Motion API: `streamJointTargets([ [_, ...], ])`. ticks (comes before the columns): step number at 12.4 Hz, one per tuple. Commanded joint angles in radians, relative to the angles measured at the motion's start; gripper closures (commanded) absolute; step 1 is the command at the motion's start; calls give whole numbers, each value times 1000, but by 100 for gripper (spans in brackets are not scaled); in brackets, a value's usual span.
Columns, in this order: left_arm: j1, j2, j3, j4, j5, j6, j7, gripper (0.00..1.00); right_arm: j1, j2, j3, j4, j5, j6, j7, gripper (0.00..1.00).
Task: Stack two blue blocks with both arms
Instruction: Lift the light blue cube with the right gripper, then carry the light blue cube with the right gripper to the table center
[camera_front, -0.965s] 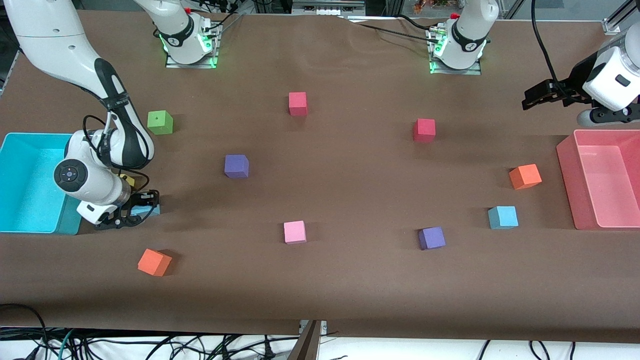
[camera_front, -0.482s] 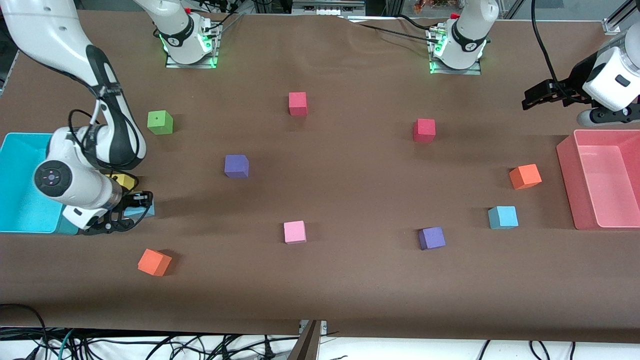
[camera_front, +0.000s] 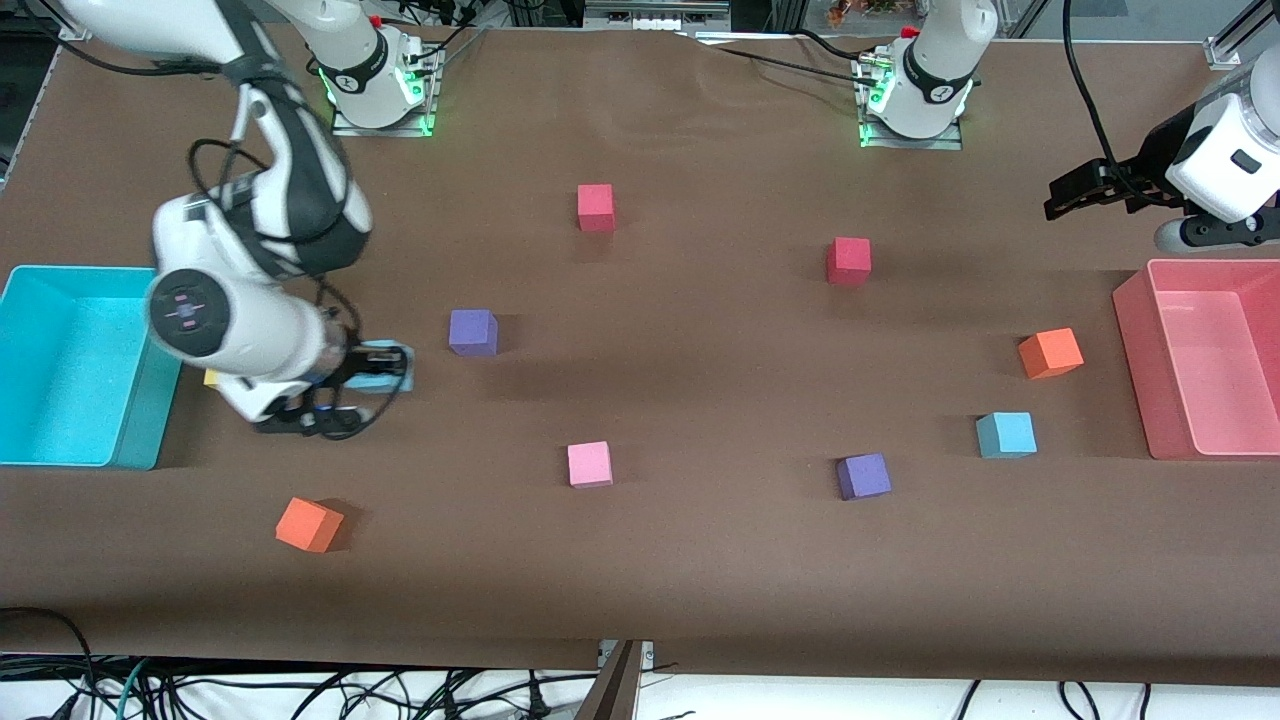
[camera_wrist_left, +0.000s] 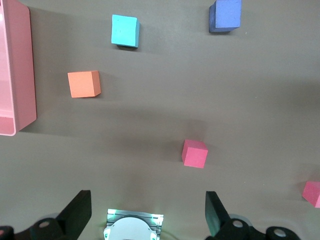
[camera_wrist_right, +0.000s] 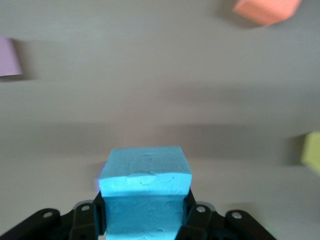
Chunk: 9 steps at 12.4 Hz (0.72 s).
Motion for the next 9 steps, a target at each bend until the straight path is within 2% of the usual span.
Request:
streamJointTargets([
  [1, 10, 2, -5, 8, -10, -11, 2, 0, 123, 30, 21, 7, 8, 33, 206, 91],
  [6, 14, 6, -2, -12, -5, 21, 8, 0, 332, 131, 20, 5, 2, 197, 390, 91],
  [9, 22, 8, 1, -15, -7, 31, 8, 0, 369, 213, 14, 4, -16, 263, 407, 91],
])
